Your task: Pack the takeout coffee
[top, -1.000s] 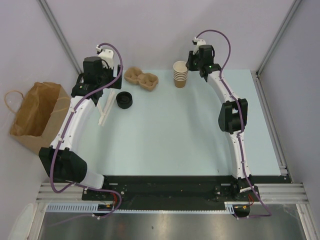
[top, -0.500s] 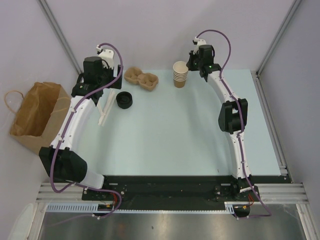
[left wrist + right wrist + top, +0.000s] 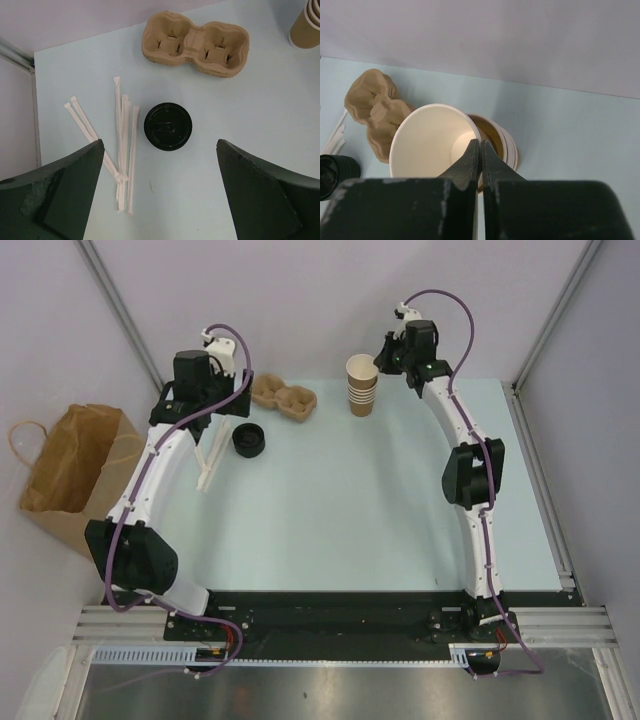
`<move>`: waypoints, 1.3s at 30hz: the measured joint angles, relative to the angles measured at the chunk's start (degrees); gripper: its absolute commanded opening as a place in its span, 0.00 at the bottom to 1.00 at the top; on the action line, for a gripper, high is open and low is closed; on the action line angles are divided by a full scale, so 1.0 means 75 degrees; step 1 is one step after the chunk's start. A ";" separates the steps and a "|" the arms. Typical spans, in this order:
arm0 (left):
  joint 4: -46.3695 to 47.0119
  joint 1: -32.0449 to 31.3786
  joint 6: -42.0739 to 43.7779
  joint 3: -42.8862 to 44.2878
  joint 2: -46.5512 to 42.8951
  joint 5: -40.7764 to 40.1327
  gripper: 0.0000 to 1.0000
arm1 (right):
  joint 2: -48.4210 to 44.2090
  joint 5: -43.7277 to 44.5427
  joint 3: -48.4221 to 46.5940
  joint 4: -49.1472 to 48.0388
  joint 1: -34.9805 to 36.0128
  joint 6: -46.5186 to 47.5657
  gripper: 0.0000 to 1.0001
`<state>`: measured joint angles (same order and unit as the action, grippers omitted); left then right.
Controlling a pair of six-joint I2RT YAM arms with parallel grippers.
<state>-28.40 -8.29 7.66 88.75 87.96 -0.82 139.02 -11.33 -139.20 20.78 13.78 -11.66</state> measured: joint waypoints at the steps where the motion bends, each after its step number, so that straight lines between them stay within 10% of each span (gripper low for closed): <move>1: -0.0003 0.0000 -0.0015 0.0032 0.0023 0.0038 1.00 | -0.0026 -0.0015 0.0000 0.0009 -0.0006 -0.0038 0.00; 31: -0.0315 0.0000 -0.0242 0.1110 0.0609 0.0396 0.99 | -0.1521 -0.0283 0.0067 -0.0204 -0.0329 -0.0358 0.00; 39: 0.0233 0.0356 -0.1064 0.0399 0.0291 0.0796 1.00 | -0.3777 -0.1498 0.3013 -0.0070 -0.0067 0.0038 0.00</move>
<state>-26.65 -5.63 -0.32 91.74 90.15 5.15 110.69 -22.57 -116.60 20.25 13.28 -11.38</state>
